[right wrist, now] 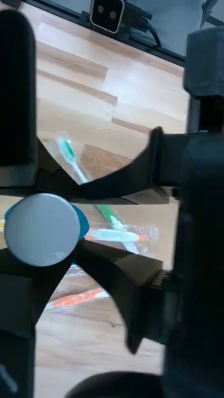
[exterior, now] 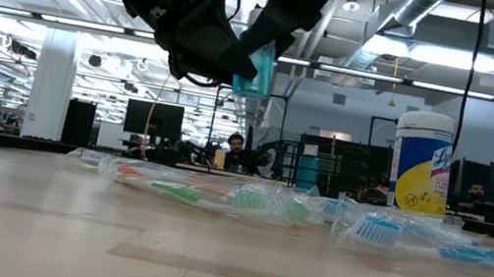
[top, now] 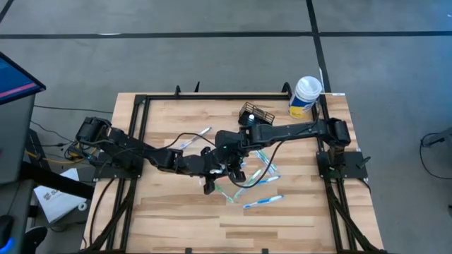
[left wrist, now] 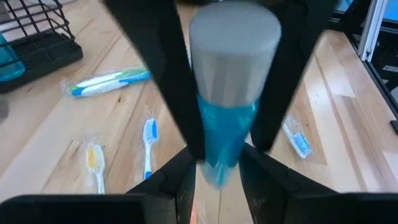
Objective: Pick & Place toothbrushing station
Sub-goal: Put the mouthwash bottle into the mesh organizer
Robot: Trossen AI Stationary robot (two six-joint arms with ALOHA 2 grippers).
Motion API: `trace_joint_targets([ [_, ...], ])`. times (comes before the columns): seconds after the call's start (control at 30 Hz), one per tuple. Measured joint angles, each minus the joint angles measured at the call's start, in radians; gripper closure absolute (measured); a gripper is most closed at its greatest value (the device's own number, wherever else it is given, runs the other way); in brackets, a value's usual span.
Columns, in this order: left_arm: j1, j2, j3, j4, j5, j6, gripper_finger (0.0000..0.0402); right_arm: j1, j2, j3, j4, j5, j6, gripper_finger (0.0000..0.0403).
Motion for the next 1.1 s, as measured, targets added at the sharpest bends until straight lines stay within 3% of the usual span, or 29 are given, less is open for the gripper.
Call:
trace_joint_targets([
  [0.57,0.001,-0.003,-0.007,-0.020,-0.006,0.000,0.0295,-0.134,-0.191,-0.021,-0.135,0.077,0.005,0.0325],
  [1.1,0.000,-0.003,-0.007,-0.017,-0.002,-0.001,0.0298,-0.301,-0.245,-0.020,-0.241,0.112,0.015,0.0325],
])
